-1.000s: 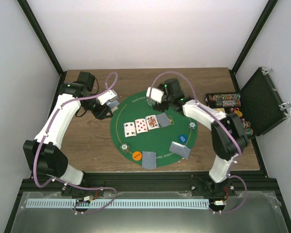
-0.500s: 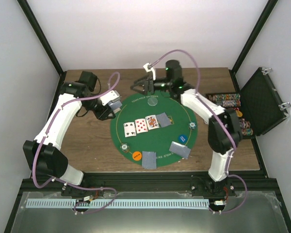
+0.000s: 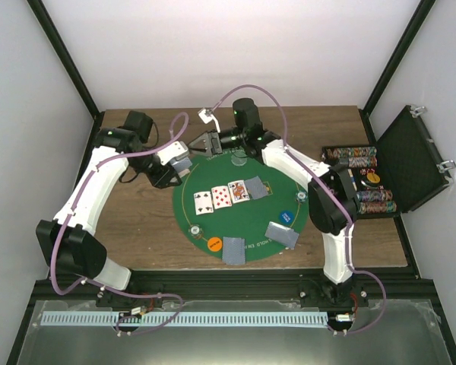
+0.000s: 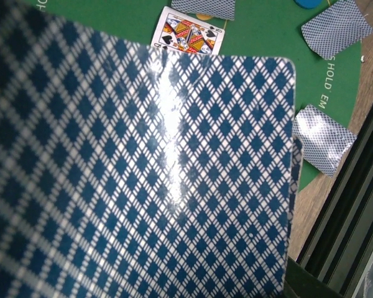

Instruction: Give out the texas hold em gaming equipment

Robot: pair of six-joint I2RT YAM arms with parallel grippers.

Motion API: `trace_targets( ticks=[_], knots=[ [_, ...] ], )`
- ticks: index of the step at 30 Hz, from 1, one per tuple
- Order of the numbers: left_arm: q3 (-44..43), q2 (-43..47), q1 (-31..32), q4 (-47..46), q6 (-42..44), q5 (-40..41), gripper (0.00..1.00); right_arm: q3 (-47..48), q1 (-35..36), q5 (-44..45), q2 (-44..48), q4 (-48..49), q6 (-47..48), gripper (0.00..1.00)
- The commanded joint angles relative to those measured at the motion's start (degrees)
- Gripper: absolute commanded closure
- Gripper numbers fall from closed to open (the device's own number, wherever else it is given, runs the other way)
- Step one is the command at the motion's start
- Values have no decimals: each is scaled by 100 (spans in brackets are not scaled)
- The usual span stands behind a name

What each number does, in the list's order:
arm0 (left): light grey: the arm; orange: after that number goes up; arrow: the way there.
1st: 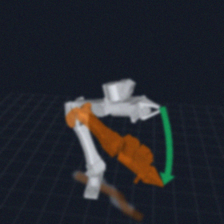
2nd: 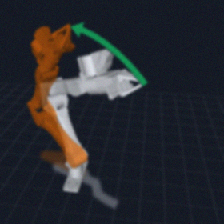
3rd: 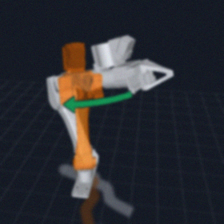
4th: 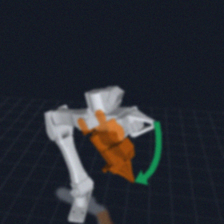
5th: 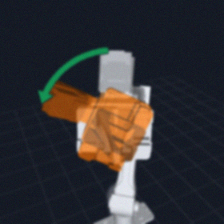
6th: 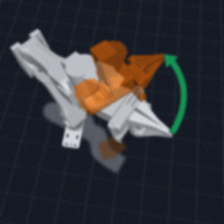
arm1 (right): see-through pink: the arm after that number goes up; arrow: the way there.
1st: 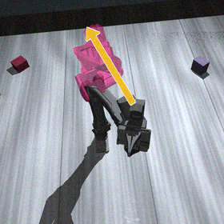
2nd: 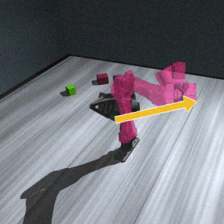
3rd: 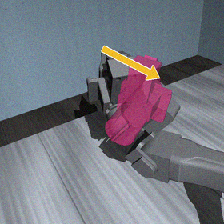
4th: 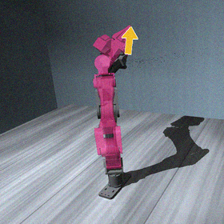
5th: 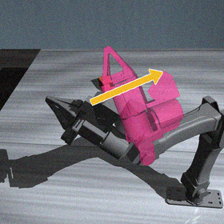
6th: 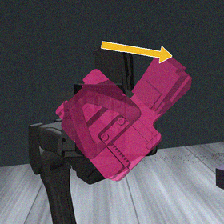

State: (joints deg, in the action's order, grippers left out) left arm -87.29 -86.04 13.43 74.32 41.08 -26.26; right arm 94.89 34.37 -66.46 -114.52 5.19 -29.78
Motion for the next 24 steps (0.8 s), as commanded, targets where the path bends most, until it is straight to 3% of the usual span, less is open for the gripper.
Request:
trace_targets(
  ticks=[1,6,15,24],
  knots=[
    [-74,43,25,-13,54,-108,58,295,147,-148,-186,-49,-29,49],
    [-85,9,25,-53,12,-56,59,424,238,-298,-293,-109,-34,63],
    [-57,-1,23,-111,-30,32,59,563,302,-252,-312,-589,327,77],
    [19,53,15,-156,-30,91,59,782,228,669,-130,-1849,1163,78]
  ],
)
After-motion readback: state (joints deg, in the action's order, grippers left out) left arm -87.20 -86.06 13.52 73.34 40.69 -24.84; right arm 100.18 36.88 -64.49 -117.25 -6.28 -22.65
